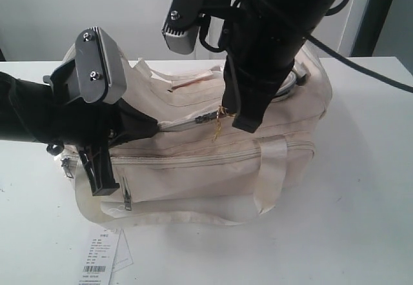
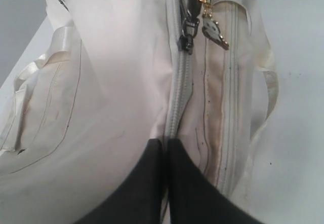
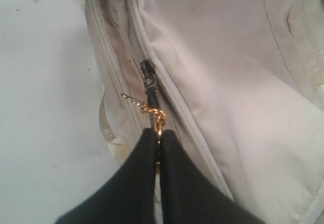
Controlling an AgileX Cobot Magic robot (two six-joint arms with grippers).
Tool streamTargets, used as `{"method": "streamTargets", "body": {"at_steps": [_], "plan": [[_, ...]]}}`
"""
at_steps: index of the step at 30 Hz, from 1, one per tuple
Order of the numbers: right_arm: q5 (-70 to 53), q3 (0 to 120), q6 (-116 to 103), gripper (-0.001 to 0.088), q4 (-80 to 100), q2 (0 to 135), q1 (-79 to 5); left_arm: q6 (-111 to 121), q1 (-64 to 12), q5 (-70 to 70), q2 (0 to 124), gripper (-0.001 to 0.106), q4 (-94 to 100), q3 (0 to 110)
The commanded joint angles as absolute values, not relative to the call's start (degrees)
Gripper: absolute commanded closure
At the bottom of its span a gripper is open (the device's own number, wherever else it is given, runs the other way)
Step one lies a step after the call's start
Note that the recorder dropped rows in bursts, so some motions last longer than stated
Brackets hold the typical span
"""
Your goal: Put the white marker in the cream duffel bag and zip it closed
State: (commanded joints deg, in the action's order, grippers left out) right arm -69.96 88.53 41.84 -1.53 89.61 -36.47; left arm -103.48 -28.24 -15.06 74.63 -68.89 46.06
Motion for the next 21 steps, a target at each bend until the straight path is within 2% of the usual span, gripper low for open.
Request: {"method": "streamTargets", "body": {"at_steps": [21], "plan": [[-69.96, 88.53, 40.65, 0.0868, -0.81, 89.12, -34.22, -103.22, -28.24, -15.06, 74.63, 0.105, -68.89, 46.06]]}}
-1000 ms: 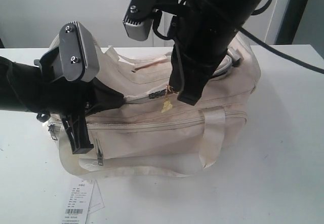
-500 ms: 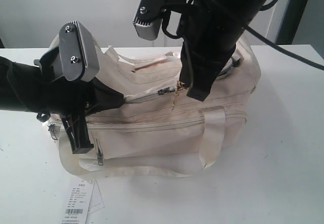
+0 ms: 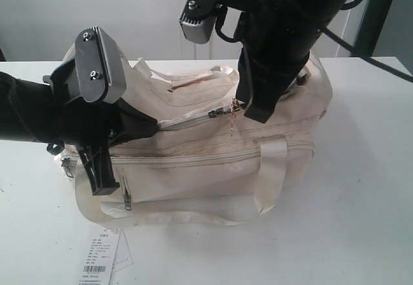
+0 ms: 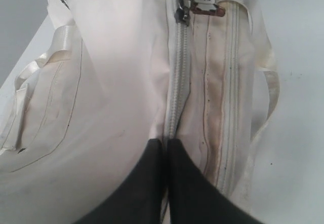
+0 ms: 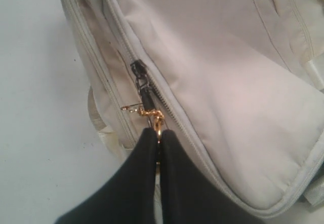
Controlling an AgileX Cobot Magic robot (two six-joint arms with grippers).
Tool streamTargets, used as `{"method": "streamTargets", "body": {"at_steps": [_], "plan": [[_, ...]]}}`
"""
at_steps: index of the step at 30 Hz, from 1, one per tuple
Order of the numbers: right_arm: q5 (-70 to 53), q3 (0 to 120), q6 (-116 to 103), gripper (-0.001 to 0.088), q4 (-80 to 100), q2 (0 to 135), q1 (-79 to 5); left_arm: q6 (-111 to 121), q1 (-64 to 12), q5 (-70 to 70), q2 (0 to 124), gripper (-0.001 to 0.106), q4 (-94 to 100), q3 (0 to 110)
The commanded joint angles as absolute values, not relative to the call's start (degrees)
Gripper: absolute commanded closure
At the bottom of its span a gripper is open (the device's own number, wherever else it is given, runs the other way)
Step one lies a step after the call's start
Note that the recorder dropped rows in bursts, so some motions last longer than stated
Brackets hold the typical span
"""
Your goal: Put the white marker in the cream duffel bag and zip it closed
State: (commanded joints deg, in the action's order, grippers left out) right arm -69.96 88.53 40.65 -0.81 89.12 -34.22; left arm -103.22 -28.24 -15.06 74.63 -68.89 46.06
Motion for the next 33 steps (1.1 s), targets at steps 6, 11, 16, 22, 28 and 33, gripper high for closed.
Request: {"method": "streamTargets", "body": {"at_steps": [6, 11, 16, 22, 28, 33], "plan": [[-69.96, 88.53, 40.65, 0.0868, -0.38, 89.12, -34.22, -103.25, -28.24, -14.95, 74.63, 0.105, -68.89, 46.06], [-69.96, 88.53, 40.65, 0.0868, -0.38, 89.12, -34.22, -103.25, -28.24, -14.95, 74.63, 0.105, -68.89, 46.06], [-69.96, 88.53, 40.65, 0.0868, -0.38, 89.12, -34.22, -102.81, -28.24, -14.94, 74.63, 0.105, -68.89, 46.06], [-69.96, 88.53, 40.45, 0.0868, 0.00, 88.78, -33.31, -102.59, -28.24, -14.94, 74.63, 0.105, -68.75, 46.06], [-69.96, 88.53, 40.45, 0.0868, 0.00, 88.14, -31.84, -102.58, -28.24, -14.81, 74.63, 0.105, -68.75, 46.06], [-69.96, 88.53, 40.45, 0.0868, 0.00, 88.14, -31.84, -102.34, -28.24, -14.81, 74.63, 0.105, -68.75, 46.06]]}}
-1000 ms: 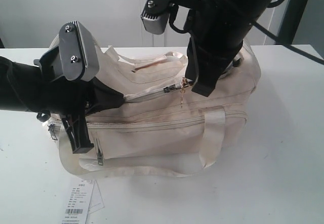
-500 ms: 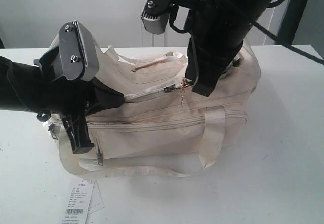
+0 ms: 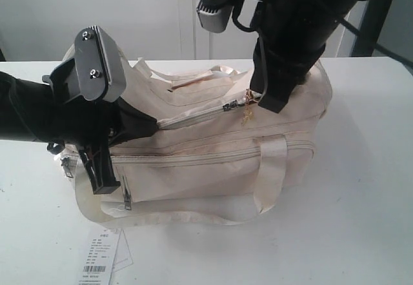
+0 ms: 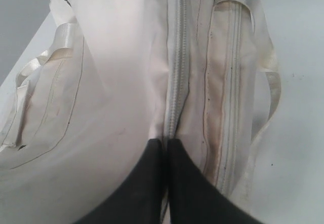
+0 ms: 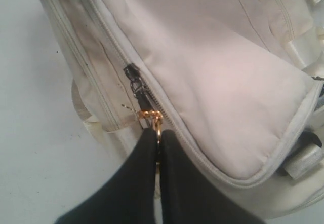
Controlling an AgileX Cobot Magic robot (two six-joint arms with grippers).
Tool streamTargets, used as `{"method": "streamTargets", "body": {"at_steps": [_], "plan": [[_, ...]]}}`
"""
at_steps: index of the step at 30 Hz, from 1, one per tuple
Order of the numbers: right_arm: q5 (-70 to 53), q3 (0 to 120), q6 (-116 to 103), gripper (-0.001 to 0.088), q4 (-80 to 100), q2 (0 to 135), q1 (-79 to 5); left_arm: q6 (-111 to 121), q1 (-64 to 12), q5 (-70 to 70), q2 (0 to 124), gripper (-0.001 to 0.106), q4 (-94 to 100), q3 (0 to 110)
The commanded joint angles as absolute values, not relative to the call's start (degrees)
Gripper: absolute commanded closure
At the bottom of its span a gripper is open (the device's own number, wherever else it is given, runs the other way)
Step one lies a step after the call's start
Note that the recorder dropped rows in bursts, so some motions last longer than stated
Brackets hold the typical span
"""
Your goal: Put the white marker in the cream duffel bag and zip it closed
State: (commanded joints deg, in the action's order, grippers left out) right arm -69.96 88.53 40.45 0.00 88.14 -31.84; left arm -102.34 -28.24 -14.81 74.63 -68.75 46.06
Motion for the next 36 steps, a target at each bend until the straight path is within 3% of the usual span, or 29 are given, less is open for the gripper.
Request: {"method": "streamTargets", "body": {"at_steps": [36], "plan": [[-69.96, 88.53, 40.69, 0.0868, 0.90, 88.14, -26.22, -102.19, -28.24, -14.81, 74.63, 0.105, -68.65, 46.06]]}}
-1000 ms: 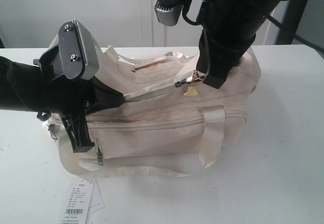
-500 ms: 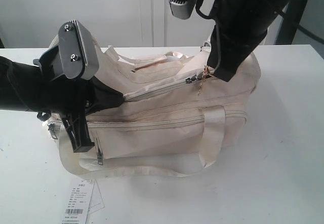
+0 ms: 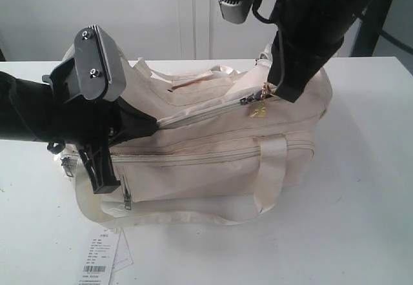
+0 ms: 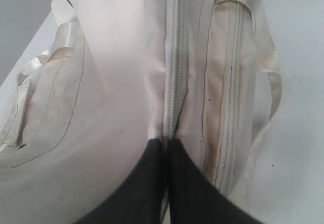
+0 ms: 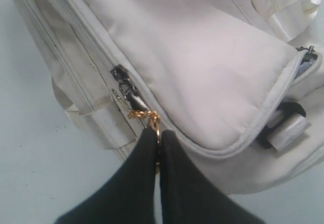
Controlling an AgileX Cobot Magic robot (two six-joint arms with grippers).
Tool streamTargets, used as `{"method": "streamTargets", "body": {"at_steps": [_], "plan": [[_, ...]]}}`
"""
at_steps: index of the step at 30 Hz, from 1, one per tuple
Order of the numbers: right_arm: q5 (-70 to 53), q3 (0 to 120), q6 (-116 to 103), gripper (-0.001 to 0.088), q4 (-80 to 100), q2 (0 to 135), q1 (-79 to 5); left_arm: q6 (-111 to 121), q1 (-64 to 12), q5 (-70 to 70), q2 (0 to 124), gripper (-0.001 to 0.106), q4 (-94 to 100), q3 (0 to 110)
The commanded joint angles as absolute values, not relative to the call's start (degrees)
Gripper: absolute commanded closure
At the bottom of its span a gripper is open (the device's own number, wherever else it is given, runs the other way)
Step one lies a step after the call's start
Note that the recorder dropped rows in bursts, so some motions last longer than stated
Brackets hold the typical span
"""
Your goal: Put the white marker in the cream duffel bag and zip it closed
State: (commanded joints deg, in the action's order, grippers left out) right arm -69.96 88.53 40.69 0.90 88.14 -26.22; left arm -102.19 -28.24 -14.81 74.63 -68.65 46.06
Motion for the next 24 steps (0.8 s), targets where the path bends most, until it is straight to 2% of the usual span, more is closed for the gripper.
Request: {"method": "streamTargets", "body": {"at_steps": [14, 24], "plan": [[-69.96, 88.53, 41.53, 0.0868, 0.00, 88.14, -20.78, -102.21, -28.24, -15.03, 74.63, 0.105, -68.65, 46.06], [-69.96, 88.53, 42.25, 0.0868, 0.00, 88.14, -19.96, -102.21, -28.24, -15.03, 74.63, 0.105, -68.65, 46.06]]}}
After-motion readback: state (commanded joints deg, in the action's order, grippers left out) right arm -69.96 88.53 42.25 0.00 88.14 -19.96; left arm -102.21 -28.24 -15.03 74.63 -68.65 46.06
